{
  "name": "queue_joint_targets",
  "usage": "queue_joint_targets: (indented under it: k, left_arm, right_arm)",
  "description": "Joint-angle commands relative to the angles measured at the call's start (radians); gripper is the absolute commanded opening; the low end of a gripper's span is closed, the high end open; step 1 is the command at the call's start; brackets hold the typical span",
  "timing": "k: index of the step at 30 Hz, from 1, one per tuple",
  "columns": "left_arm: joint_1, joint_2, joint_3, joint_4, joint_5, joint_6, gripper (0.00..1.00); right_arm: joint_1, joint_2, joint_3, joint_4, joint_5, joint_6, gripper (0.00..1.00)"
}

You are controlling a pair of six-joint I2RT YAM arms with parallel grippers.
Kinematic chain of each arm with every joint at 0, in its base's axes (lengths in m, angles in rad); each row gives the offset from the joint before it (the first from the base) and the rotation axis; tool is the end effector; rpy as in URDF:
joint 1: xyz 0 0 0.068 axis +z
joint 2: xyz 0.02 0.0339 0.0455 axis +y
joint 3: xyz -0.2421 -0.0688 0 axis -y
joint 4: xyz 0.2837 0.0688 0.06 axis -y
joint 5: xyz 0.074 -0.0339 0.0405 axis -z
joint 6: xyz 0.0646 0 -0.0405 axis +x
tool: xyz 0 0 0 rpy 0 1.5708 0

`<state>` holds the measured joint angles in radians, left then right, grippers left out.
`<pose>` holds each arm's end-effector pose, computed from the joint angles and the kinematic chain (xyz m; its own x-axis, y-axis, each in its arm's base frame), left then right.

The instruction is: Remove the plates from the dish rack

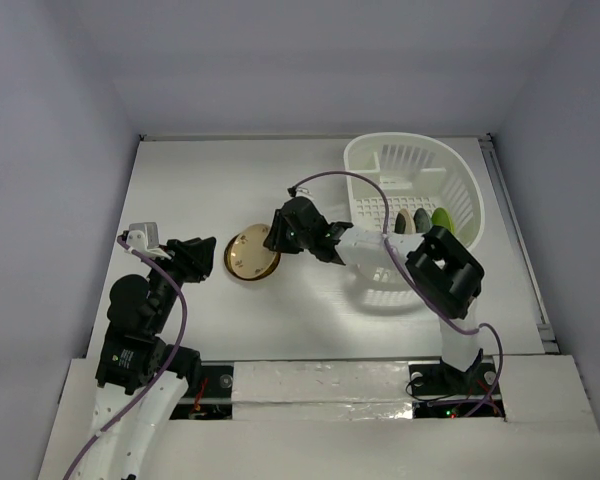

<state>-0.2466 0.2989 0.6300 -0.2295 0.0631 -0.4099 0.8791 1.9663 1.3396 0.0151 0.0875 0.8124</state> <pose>0.1689 -0.0467 0.3478 -0.0311 -0.4023 -0.9150 0.3184 0.8637 -0.3906 0.3179 0.3750 0.1397 -0.7757 0.1971 -0.5995 -0.2304 0.7959 0.5598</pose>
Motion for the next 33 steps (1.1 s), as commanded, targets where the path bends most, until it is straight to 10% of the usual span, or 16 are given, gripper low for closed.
queue_joint_targets:
  k: [1, 9, 16, 19, 20, 22, 29, 33]
  left_arm:
    - [0.007, 0.005, 0.03, 0.038, 0.003, -0.006, 0.36]
    - [0.007, 0.0, 0.03, 0.038, 0.003, -0.007, 0.36]
    - [0.007, -0.004, 0.03, 0.038, 0.004, -0.007, 0.36]
    - [0.007, -0.006, 0.03, 0.038, 0.004, -0.007, 0.36]
    - [0.007, -0.009, 0.03, 0.038, 0.007, -0.007, 0.36]
    - [0.007, -0.01, 0.028, 0.041, 0.009, -0.007, 0.36]
    - [0.007, -0.018, 0.027, 0.048, 0.024, -0.004, 0.36]
    - [0.007, -0.018, 0.027, 0.048, 0.03, -0.004, 0.36]
  right_arm:
    - [0.009, 0.013, -0.01, 0.045, -0.015, -0.005, 0.41]
    - [0.009, -0.038, -0.02, -0.067, 0.07, -0.08, 0.8]
    - [0.009, -0.167, 0.032, -0.254, 0.222, -0.225, 0.89]
    - [0.009, -0.3, 0.004, -0.329, 0.346, -0.262, 0.67]
    - [0.009, -0.341, -0.006, -0.352, 0.381, -0.269, 0.34]
    - [-0.003, -0.464, -0.042, -0.412, 0.508, -0.275, 0.07]
    - [-0.233, -0.698, -0.143, -0.717, 0.699, -0.278, 0.0]
    - [-0.313, -0.695, -0.157, -0.779, 0.687, -0.321, 0.53]
